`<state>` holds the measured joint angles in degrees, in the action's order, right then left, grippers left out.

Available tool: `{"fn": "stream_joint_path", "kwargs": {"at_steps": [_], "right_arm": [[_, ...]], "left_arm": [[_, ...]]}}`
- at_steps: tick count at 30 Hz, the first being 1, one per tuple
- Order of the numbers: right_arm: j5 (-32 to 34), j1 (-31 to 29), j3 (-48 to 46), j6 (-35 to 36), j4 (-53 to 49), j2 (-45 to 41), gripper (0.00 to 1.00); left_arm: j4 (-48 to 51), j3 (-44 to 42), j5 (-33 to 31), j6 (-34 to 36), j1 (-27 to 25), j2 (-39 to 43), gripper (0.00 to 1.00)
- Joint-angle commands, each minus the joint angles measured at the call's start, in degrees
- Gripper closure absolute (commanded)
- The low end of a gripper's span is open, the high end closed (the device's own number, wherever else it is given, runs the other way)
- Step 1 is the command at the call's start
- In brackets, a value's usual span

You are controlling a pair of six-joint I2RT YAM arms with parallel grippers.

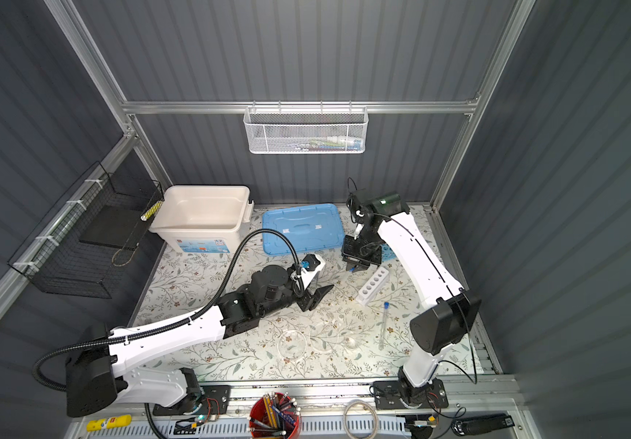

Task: Organize the chemistry lab equipment
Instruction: 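Open the left gripper while the right gripper carries the tube over the white holder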

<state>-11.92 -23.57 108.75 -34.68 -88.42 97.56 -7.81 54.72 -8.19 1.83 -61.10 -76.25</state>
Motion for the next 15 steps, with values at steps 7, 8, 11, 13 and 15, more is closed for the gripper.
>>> {"fn": "stream_joint_path", "kwargs": {"at_steps": [7, 8, 11, 13, 15], "right_arm": [[16.58, 5.17, -12.33, 0.48, 10.63, -7.23, 0.92], [17.70, 5.49, -13.71, 0.61, 12.23, -7.66, 0.92], [20.58, 6.04, -17.78, 0.29, 16.29, -8.47, 0.92], [20.92, 6.34, -19.75, 0.39, 18.57, -8.44, 0.92], [21.74, 6.61, -21.35, 0.40, 20.56, -8.43, 0.92]], "left_arm": [[4.89, -0.11, -6.88, -5.78, -0.25, 0.06, 0.26], [4.02, -0.45, -7.13, -5.66, -0.25, -0.03, 0.25], [1.49, -1.12, -7.11, -4.20, -0.25, -0.68, 0.22], [1.39, -0.38, -7.44, -3.61, -0.25, -1.57, 0.22], [1.48, 0.67, -7.28, -3.32, -0.25, -2.77, 0.22]]}}
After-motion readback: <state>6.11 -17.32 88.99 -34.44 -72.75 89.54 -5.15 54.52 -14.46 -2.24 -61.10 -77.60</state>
